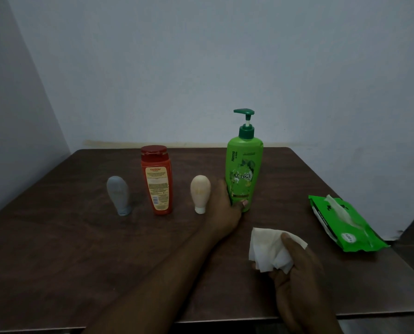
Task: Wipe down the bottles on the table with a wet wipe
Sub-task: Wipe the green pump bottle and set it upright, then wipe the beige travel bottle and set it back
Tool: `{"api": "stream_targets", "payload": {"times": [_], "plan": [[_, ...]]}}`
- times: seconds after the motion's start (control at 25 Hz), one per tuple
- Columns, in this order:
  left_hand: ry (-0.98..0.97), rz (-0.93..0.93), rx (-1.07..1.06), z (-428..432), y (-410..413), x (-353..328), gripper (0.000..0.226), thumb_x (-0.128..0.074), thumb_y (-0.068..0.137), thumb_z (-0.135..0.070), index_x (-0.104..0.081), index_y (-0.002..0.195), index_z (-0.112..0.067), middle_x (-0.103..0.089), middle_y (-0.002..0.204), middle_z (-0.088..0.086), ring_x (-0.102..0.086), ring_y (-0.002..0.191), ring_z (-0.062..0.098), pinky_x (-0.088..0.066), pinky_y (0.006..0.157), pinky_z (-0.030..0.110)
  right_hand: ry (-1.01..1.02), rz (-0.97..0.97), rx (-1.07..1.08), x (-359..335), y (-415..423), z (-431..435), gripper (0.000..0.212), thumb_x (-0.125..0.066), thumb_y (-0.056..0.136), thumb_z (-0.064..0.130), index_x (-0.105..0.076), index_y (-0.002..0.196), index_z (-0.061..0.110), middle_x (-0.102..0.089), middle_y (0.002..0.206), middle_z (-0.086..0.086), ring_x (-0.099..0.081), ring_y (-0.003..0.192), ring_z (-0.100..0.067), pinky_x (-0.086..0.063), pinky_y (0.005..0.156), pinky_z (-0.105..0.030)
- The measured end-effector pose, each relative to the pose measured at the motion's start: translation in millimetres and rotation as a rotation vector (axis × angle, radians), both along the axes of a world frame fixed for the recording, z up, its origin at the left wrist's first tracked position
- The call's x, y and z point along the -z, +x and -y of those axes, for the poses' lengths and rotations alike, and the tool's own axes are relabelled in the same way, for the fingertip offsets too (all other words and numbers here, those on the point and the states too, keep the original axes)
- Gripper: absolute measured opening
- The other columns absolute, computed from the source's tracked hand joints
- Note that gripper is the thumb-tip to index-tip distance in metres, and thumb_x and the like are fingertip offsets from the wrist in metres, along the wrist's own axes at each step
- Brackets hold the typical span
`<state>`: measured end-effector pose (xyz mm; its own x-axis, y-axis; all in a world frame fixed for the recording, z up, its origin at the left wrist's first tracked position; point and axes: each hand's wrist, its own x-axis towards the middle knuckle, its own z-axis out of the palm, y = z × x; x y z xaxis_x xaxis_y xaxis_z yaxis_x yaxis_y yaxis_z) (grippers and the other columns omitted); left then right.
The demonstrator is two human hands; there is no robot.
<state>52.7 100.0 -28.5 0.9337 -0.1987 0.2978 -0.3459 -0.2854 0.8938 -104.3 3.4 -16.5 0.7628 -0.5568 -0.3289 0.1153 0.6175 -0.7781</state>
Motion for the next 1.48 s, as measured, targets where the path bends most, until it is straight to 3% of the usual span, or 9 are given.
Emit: {"api": "stream_targets", "payload": {"times": [0.2,0.6,0.76,0.88,0.96,1.08,1.16,1.32,1.48], "plan": [[0.002,0.005,-0.017,-1,-5,-3,0.045,-0.076,0.088,-0.015,-0.046,0.12,-0.025,-0.06,0.117,-0.005,-0.06,0.109,0.009,-0.052,0.094,0.031,-0.02,0.018,-0.016,1,-3,-1,0.008,-0.059,0.094,0.012,-0.064,0.1,0.013,-0.067,0.103,-0.009,-0.064,0.093,-0.026,-0.056,0.063,-0.04],[0.027,0.002,-0.007,-5,-7,-4,0.047,-0.076,0.089,-0.015,-0.043,0.122,-0.024,-0.059,0.122,-0.004,-0.058,0.113,0.009,-0.052,0.101,0.038,-0.017,0.032,-0.017,-7,-6,-5,0.01,-0.056,0.097,0.01,-0.064,0.093,0.015,-0.068,0.092,-0.004,-0.064,0.085,-0.019,-0.057,0.049,-0.029],[0.051,-0.012,0.111,-18,-15,-3,0.079,-0.08,0.086,-0.021,-0.029,0.146,-0.025,-0.051,0.145,-0.007,-0.05,0.133,0.006,-0.044,0.115,0.037,-0.001,0.007,-0.016,-9,-7,-4,0.01,-0.056,0.096,0.01,-0.063,0.092,0.016,-0.066,0.094,-0.005,-0.062,0.085,-0.019,-0.056,0.044,-0.027],[0.187,-0.031,0.238,-36,-40,-8,0.105,-0.076,0.089,-0.026,-0.001,0.163,-0.031,-0.023,0.169,-0.011,-0.022,0.153,0.004,-0.025,0.124,0.029,-0.007,0.009,-0.017,-7,-6,-1,0.008,-0.058,0.095,0.011,-0.063,0.092,0.017,-0.066,0.095,-0.003,-0.062,0.085,-0.02,-0.056,0.044,-0.029],[0.324,0.012,0.205,-53,-59,-2,0.081,-0.073,0.092,-0.03,-0.025,0.158,-0.027,-0.038,0.161,-0.009,-0.038,0.145,0.006,-0.038,0.117,0.031,-0.041,0.044,-0.04,-3,-7,0,0.008,-0.058,0.096,0.014,-0.064,0.094,0.019,-0.067,0.095,-0.002,-0.063,0.087,-0.02,-0.059,0.05,-0.031],[0.32,0.097,-0.04,-77,-80,3,0.03,-0.075,0.09,-0.031,-0.054,0.111,-0.032,-0.059,0.108,-0.011,-0.058,0.095,0.003,-0.054,0.08,0.031,-0.077,0.083,-0.066,-3,-8,-2,0.007,-0.058,0.097,0.017,-0.065,0.095,0.019,-0.068,0.095,-0.004,-0.066,0.086,-0.021,-0.058,0.062,-0.038],[0.232,0.056,-0.202,-86,-75,-4,0.036,-0.076,0.088,-0.032,-0.047,0.11,-0.035,-0.055,0.109,-0.011,-0.056,0.094,0.005,-0.049,0.076,0.026,-0.048,0.067,-0.037,-5,-8,-4,0.01,-0.056,0.097,0.014,-0.063,0.093,0.018,-0.067,0.094,-0.003,-0.064,0.084,-0.018,-0.055,0.064,-0.038],[0.249,-0.11,-0.315,-80,-48,-19,0.072,-0.079,0.086,-0.03,-0.037,0.143,-0.019,-0.056,0.129,-0.003,-0.058,0.115,0.016,-0.049,0.086,0.031,-0.1,0.052,-0.038,-12,-11,-10,0.011,-0.056,0.097,0.014,-0.064,0.092,0.02,-0.067,0.09,0.0,-0.063,0.084,-0.017,-0.051,0.068,-0.04],[0.31,-0.155,-0.373,-64,-31,-21,0.062,-0.082,0.082,-0.022,-0.041,0.128,-0.021,-0.064,0.131,0.006,-0.066,0.115,0.026,-0.06,0.086,0.042,-0.165,0.03,-0.07,-17,-15,-13,0.011,-0.056,0.097,0.012,-0.064,0.091,0.017,-0.069,0.086,-0.002,-0.064,0.081,-0.019,-0.051,0.066,-0.04]]}}
